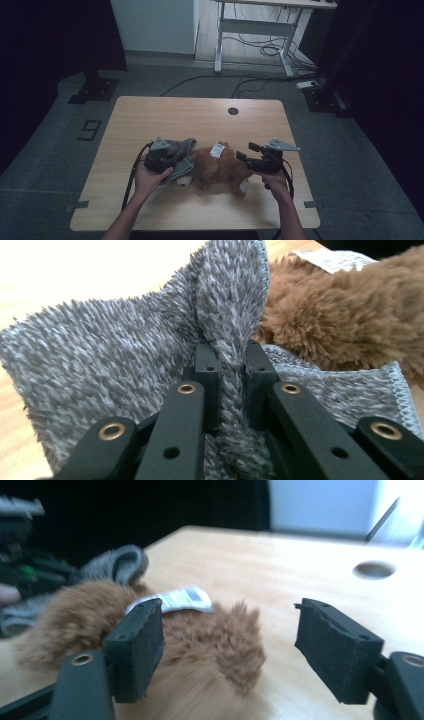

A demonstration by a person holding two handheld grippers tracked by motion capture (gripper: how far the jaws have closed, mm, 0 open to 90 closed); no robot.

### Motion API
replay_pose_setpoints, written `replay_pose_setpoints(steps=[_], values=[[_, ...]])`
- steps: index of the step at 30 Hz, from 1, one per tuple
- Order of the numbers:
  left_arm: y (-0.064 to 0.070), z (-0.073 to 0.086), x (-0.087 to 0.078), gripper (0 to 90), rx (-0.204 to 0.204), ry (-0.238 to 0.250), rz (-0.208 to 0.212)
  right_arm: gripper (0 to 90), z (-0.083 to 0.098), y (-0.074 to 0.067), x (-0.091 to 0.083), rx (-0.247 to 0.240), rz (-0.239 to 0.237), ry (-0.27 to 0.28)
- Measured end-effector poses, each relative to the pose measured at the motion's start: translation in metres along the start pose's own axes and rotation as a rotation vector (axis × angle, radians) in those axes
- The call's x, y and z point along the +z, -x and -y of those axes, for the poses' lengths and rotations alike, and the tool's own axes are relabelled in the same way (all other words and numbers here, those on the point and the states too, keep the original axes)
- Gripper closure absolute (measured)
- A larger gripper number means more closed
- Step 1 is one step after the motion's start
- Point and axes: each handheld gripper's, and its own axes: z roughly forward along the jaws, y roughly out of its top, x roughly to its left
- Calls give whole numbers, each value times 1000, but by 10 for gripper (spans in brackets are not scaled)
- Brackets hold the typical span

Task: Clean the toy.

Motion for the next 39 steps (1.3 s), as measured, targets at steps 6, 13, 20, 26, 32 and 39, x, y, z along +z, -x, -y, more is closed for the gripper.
replay_pose_setpoints(steps=[6, 13, 20, 26, 32, 39], values=[[6, 13, -11, 807, 11, -15, 32, 149, 24, -9, 30, 26, -153, -162], [7, 26, -21, 807, -7, -4, 66, 149, 50, -19, 45, 65, -257, -218], [11, 29, -20, 807, -10, 10, 60, 532, 60, -24, 44, 21, -239, -184], [19, 14, -10, 806, 25, 41, 4, 675, 54, -16, 44, -10, -143, -89], [10, -12, 25, 804, 11, 63, -16, 689, 35, 5, 52, -51, 2, -50], [6, -15, 34, 804, -7, 47, -2, 543, 31, 24, 54, 20, 8, -47]])
